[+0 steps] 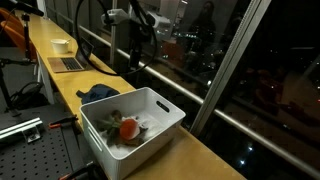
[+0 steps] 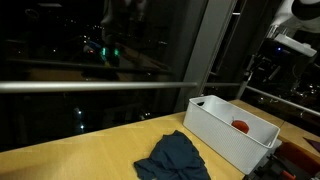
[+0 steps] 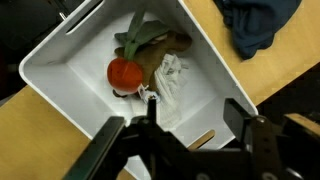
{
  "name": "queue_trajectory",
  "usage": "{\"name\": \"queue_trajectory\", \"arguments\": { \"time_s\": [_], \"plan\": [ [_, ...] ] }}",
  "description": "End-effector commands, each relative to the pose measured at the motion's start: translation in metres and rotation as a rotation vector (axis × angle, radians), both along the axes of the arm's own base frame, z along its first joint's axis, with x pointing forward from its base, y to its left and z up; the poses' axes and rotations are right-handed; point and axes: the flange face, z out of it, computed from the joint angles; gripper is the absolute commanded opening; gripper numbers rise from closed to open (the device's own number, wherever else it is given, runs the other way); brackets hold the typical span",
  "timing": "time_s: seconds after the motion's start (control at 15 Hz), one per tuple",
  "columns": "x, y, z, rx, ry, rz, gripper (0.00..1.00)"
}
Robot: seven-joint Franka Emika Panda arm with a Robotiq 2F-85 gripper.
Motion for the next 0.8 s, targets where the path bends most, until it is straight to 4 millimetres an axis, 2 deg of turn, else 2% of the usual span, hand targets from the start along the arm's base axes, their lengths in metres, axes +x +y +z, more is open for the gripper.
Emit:
{"name": "queue_trajectory", "arguments": {
  "time_s": [0.0, 0.13, 0.27, 0.53, 0.73],
  "plan": [
    [0.002, 0.04, 0.0, -0.001, 0.005, 0.032, 1.0],
    [0.005, 0.076, -0.007, -0.013, 0.016, 0.064, 1.0],
    [0.007, 0.123, -0.02, -0.03, 0.037, 0.105, 1.0],
    [0.011, 0.221, -0.062, -0.097, 0.097, 0.187, 1.0],
    [0.012, 0.28, -0.095, -0.177, 0.129, 0.249, 1.0]
  ]
}}
